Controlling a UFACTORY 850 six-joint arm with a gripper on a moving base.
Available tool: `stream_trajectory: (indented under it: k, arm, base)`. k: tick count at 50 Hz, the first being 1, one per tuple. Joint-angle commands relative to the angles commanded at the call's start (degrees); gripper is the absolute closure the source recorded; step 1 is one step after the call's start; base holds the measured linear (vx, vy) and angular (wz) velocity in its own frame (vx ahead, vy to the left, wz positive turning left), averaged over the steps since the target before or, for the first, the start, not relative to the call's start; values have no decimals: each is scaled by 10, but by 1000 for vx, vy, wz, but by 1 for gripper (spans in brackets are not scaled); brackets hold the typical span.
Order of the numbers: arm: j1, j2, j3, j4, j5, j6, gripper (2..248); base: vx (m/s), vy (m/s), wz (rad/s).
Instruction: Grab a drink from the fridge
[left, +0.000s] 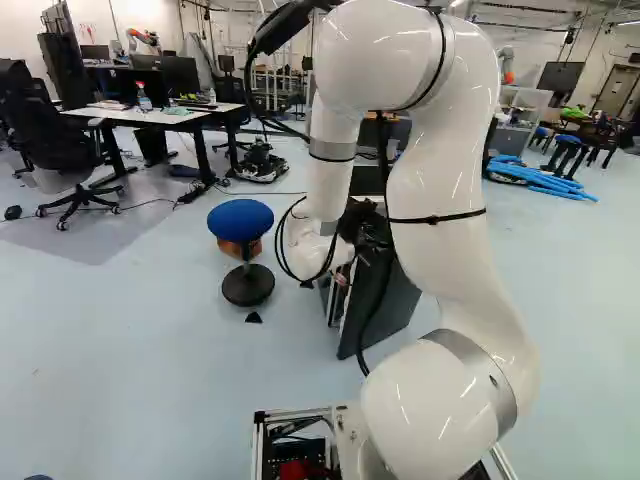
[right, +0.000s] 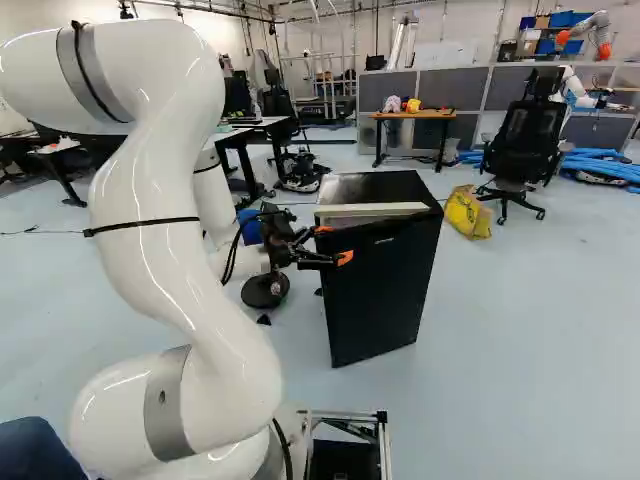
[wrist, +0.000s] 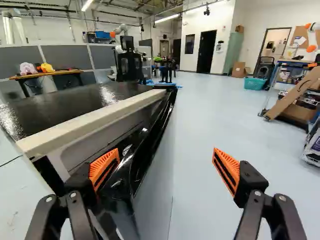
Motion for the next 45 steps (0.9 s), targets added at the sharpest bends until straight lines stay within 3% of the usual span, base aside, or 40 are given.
stream_trajectory:
  k: [45]
  arm:
    - [0, 0, 0, 146, -22, 0, 3]
  base:
    - [0, 0, 0]
